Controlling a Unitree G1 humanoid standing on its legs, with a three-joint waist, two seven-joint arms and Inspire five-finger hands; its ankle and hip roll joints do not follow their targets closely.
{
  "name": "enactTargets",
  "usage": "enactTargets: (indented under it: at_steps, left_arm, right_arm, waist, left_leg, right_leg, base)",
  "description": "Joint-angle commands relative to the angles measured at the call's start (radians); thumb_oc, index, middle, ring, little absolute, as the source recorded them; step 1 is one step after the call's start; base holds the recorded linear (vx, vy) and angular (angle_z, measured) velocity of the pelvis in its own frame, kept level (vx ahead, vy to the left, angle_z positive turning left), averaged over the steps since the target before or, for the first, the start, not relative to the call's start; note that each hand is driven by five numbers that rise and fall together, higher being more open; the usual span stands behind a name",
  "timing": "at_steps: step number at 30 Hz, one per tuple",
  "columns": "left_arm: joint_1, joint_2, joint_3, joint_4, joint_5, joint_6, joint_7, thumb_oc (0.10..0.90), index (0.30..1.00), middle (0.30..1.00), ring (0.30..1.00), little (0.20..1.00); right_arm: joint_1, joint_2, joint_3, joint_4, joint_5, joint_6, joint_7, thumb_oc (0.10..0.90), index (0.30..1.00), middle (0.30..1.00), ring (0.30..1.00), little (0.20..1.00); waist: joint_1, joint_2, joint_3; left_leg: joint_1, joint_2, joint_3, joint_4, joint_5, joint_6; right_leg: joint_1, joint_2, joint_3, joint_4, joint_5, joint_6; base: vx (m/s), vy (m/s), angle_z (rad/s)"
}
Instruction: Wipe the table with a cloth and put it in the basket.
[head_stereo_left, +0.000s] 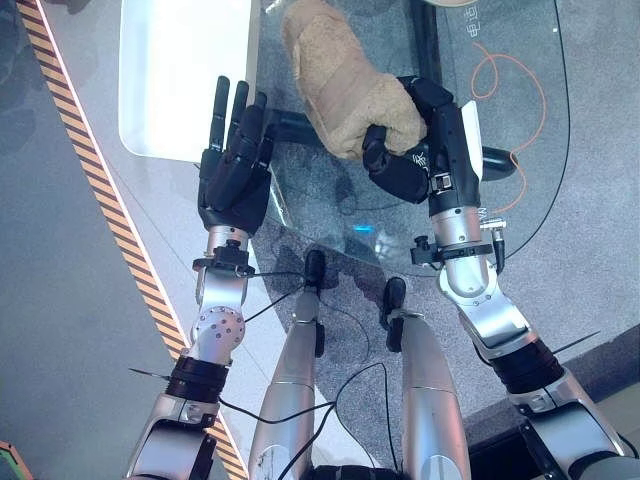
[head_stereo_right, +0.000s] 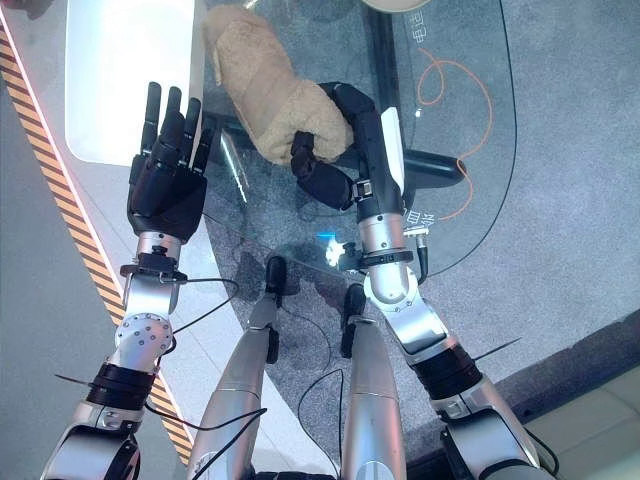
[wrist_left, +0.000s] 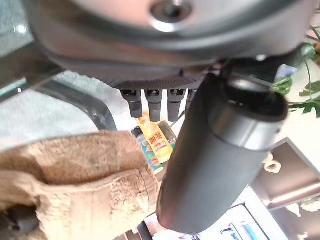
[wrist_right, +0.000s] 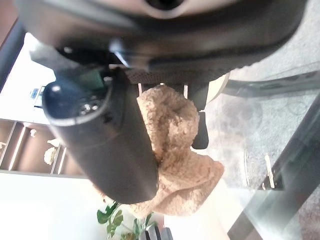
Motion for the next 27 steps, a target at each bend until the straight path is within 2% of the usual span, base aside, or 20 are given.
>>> enactTargets:
  at_steps: [1, 13, 20, 27]
  left_arm:
    - [-0.123, 0.000, 0.011, -0.073, -0.017, -0.047, -0.039, 0.800, 0.900, 0.900, 0.900, 0.900]
    - [-0.199, -0.021, -0.005, -0.017, -0.047, -0.032, -0.073, 0.800, 0.900, 0.900, 0.900, 0.900]
    - [-0.222, -0.022, -0.017, -0.010, -0.003, -0.016, -0.049, 0.800, 0.900, 0.900, 0.900, 0.900]
    - [-0.229, -0.015, -0.015, 0.015, 0.022, -0.033, -0.041, 0.800, 0.900, 0.900, 0.900, 0.900]
  right_arm:
    - [-0.191, 0.064, -0.017, -0.238, 0.014, -0.166, 0.021, 0.100, 0.300, 0.300, 0.300, 0.200]
    - [-0.229, 0.093, 0.029, -0.218, 0.036, -0.137, 0.084, 0.100, 0.300, 0.300, 0.300, 0.200]
    - [-0.241, 0.099, 0.052, -0.221, 0.048, -0.110, 0.130, 0.100, 0.300, 0.300, 0.300, 0.200]
    - [-0.253, 0.095, 0.063, -0.204, 0.054, -0.092, 0.155, 0.100, 0.300, 0.300, 0.300, 0.200]
  waist:
    - [-0.001, -0.044, -0.028]
    - [-0.008, -0.046, -0.028]
    - [-0.009, -0.047, -0.028]
    - [-0.009, -0.046, -0.028]
  left_leg:
    - [0.073, -0.087, 0.090, 0.116, -0.194, 0.090]
    - [0.079, -0.086, 0.091, 0.110, -0.195, 0.083]
    - [0.084, -0.089, 0.092, 0.103, -0.195, 0.083]
    - [0.083, -0.088, 0.090, 0.105, -0.196, 0.081]
  right_leg:
    - [0.098, 0.088, 0.041, -0.272, 0.144, 0.040]
    - [0.106, 0.085, 0.042, -0.285, 0.145, 0.041]
    - [0.111, 0.083, 0.041, -0.293, 0.147, 0.042]
    - [0.109, 0.080, 0.039, -0.291, 0.147, 0.044]
  base:
    - [0.00, 0.000, 0.00]
    - [0.00, 0.000, 0.00]
    - [0.00, 0.000, 0.00]
    - [0.00, 0.000, 0.00]
